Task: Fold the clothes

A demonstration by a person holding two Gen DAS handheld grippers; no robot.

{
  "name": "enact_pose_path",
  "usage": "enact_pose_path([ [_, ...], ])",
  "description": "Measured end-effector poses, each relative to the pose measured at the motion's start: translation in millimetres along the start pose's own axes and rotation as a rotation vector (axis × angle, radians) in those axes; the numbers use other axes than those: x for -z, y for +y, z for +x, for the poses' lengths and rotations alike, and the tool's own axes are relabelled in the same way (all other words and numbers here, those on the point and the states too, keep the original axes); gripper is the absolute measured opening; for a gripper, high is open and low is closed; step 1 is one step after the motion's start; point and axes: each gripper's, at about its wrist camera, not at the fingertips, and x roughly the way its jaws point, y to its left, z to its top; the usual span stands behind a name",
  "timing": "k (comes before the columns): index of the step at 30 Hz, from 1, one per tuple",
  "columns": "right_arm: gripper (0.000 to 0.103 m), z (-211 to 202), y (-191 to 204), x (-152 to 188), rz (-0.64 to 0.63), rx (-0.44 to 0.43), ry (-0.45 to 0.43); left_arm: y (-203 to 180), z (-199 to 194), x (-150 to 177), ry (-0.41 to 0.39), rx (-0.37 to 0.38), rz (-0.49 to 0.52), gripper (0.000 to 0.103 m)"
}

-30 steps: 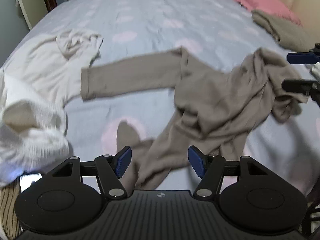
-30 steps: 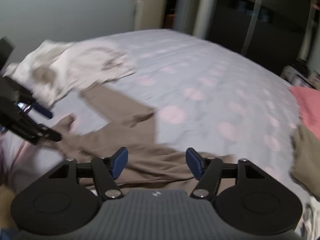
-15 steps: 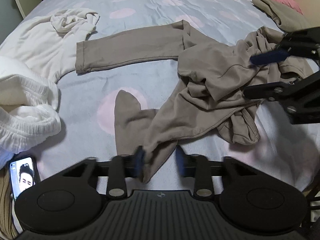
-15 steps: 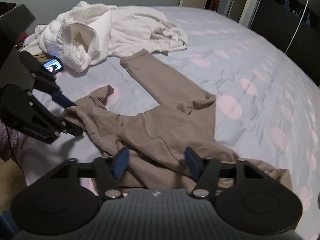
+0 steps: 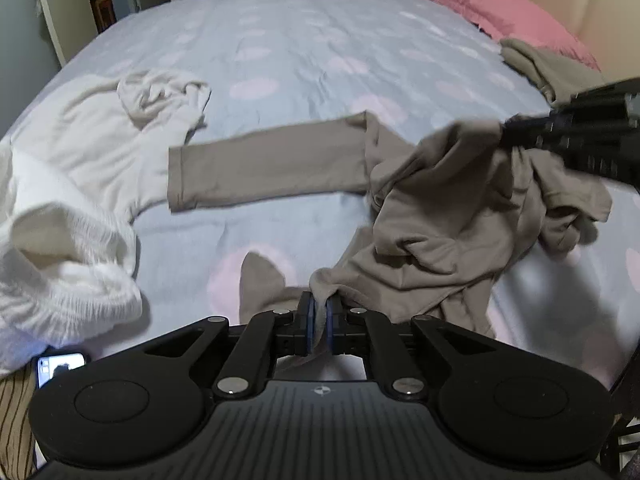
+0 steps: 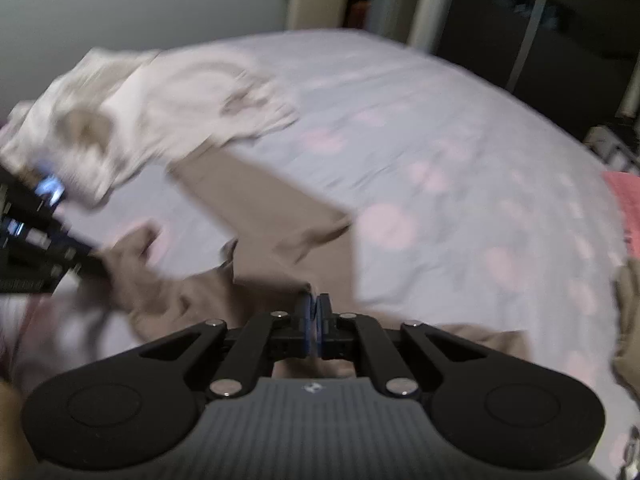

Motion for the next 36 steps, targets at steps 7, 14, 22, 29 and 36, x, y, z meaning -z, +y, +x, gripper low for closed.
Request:
enact_pose_path([
  [7,0.001,-34,-46,2,0.115,0.147,-0.063,-10,-6,-5,-0.033,-0.011,0.039,0.004],
  [14,0.007,-39,-58,24,0.182,0.072,-0.033,-5,-5,-5,-0.026,-0.030,0.024,0.004],
  [22,0.048,-16,-15,15,0.044,-0.084,-0.023,1,1,4,0.000,-0.024,0.031,0.010],
  [29,0.045,25,14,5,-0.079,-0.133,0.019,11,2,4,0.001,-0.006,0.003,0.010],
  [36,0.002,19,-3,-10,-0.006,-0.090,-0.042,33,-20,-12,-0.117,-0.051,-0.086,0.002],
])
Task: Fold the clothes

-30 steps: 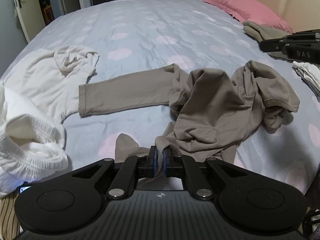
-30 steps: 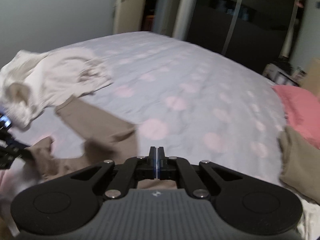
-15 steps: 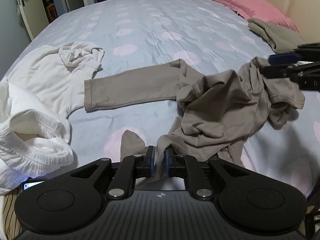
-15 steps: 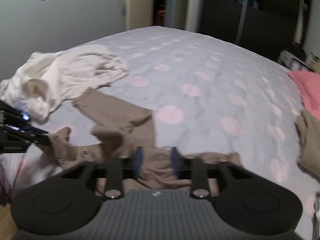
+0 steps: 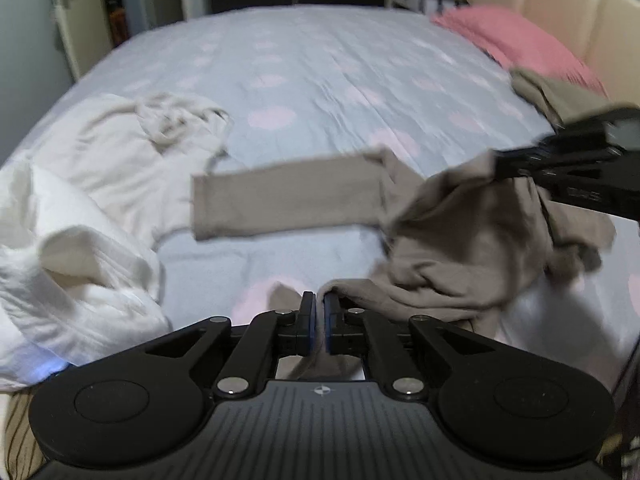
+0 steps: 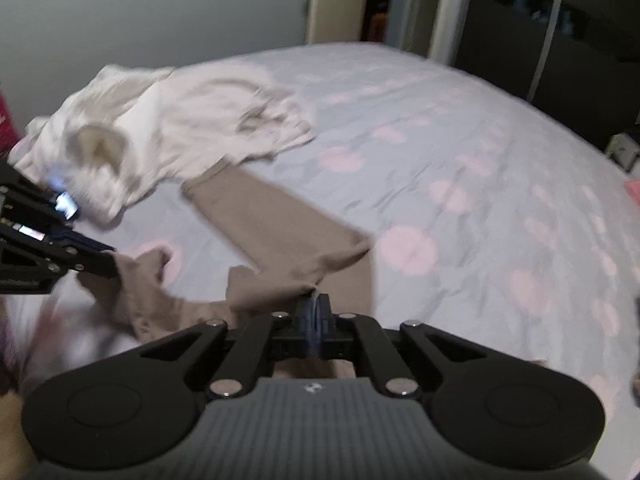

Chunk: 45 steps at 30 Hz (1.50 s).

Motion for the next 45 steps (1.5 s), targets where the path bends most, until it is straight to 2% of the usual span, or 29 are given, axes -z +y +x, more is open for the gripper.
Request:
enact_pose_path([
  [7,0.002,-60,-45,-13,0.149,0.222,-0.186,22,-31,-26,-0.148,-0.045,-0.102,0.002],
  [11,0.002,-100,-60,-15,0.206,0.265,-0.282,25,-57,-40,-0.245,-0.041,-0.137,0.001],
  [16,0.002,-146,-49,-14,0.183,0.298,-0.382,11,-90,-54,-0.345,-0.030,-0.118,0.001],
  [21,0.002,-200,-42,-19,0.170,0.359,-0.514,-8,-115,-61,-0.376,0.060,-0.088,0.001],
  [24,0.002,-228,-48,-15,0.193,0.389,-0.552,-26,-118,-61,-0.355,0.127,-0.041,0.001],
  [27,0.002,-241,-58,-3,0.214,0.423,-0.526,-51,-111,-55,-0.302,0.177,0.037,0.001],
  [31,0.002,-240,-81,30,0.279,0.482,-0.430,-90,-91,-39,-0.200,0.228,0.179,0.001],
  [36,0.002,-217,-117,75,0.394,0.525,-0.272,-142,-63,-2,-0.064,0.317,0.333,0.001],
  [39,0.002,-204,-132,97,0.444,0.548,-0.195,-170,-43,15,0.001,0.344,0.426,0.001],
  [41,0.002,-196,-139,107,0.451,0.561,-0.157,-189,-29,26,0.045,0.361,0.487,0.001],
  [45,0.002,-179,-147,122,0.434,0.569,-0.089,-207,-12,40,0.107,0.383,0.546,0.001],
])
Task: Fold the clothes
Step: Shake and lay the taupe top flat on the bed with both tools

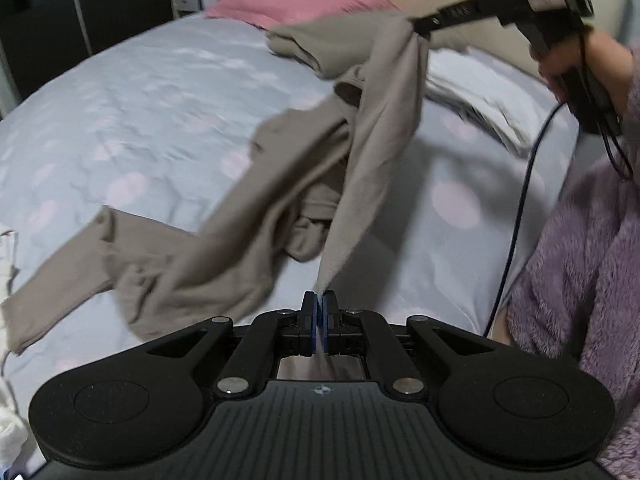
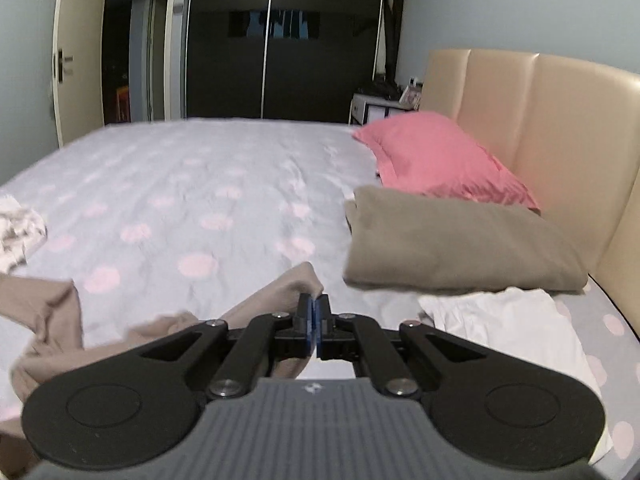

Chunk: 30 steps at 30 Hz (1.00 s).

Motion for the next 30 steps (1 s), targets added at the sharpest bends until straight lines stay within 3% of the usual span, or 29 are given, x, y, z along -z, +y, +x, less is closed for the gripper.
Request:
enact_pose_path([
  [3,0.003,10,-10,9,-0.012,0.008,0.046,-3,10,2,0.046,0.023,0.017,0.008],
  [5,0.004,16,-19,16,-0.010,0.013,0.076,0,11,3,0.064,0.046,0.018,0.030],
  [7,0.007,21,-28,18,0.006,0.022,0.096,4,8,4,0.055,0.044,0.031,0.043],
  [12,0.016,19,-36,22,0.027,0.003,0.099,22,11,7,0.053,-0.046,0.050,0.043],
  [16,0.023,18,-15,24,-0.037,-0.089,0.095,31,29,15,0.058,-0.116,0.126,0.033],
  [20,0.033,24,15,36,-0.114,-0.222,0.134,30,47,24,0.036,-0.205,0.252,0.033],
  [23,0.036,28,39,50,-0.167,-0.357,0.186,29,61,27,0.033,-0.234,0.307,0.033],
  [30,0.053,35,95,78,-0.326,-0.576,0.295,27,81,28,0.037,-0.263,0.373,0.033],
])
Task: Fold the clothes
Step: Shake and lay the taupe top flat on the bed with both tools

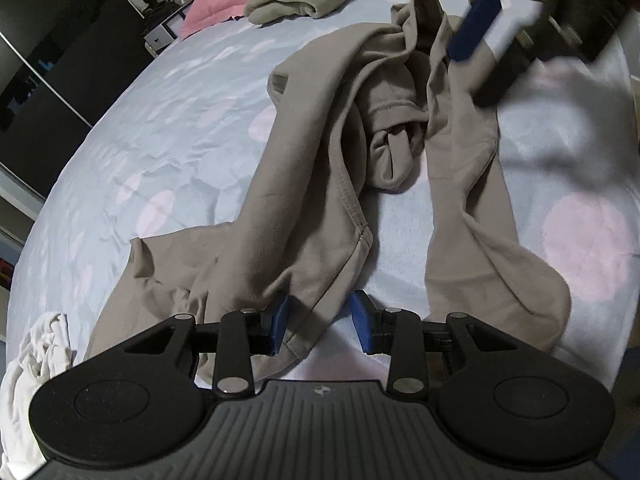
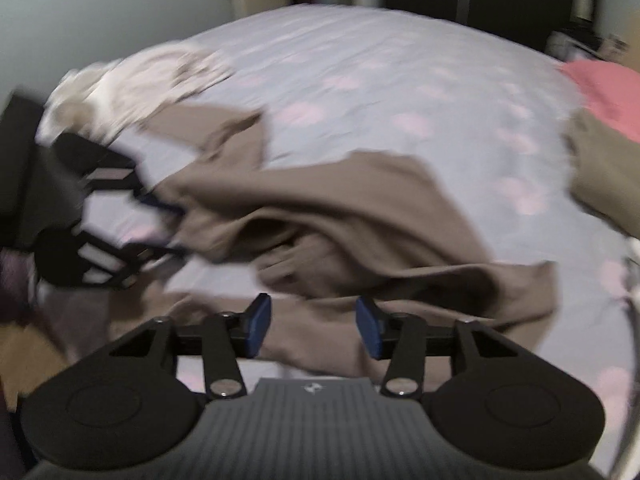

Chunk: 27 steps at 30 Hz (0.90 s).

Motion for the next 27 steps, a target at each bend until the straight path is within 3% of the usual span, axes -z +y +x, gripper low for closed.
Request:
enact_pose_path([
  [4,0.054,21,17,7,-0.080,-0.065,0.071,5,4,-2,-0.005,0.009,-0.023,0.030],
  [5,0.054,25,20,8,-0.097,-0.064,0.078,7,4,-3,-0.006,0.015,-0.041,0.019],
  [7,0.049,32,24,9,-0.132,-0.056,0.090,13,2,-5,-0.008,0.024,-0.084,0.010],
  [11,0.011,40,26,10,-0.145,-0.061,0.122,29,-11,-9,-0.046,0.023,-0.183,0.003],
  [13,0.005,34,22,10,-0.139,-0.047,0.143,45,-23,-9,-0.082,0.020,-0.277,0.003],
  [20,0.005,7,-1,20,-0.091,0.030,0.240,121,-58,4,-0.171,-0.044,-0.611,0.002],
  [24,0.008,-7,-22,25,-0.013,0.079,0.245,141,-56,11,-0.148,-0.052,-0.678,0.002],
  [27,0.011,-24,-40,18,0.030,0.114,0.193,134,-58,9,-0.139,-0.023,-0.617,0.002],
])
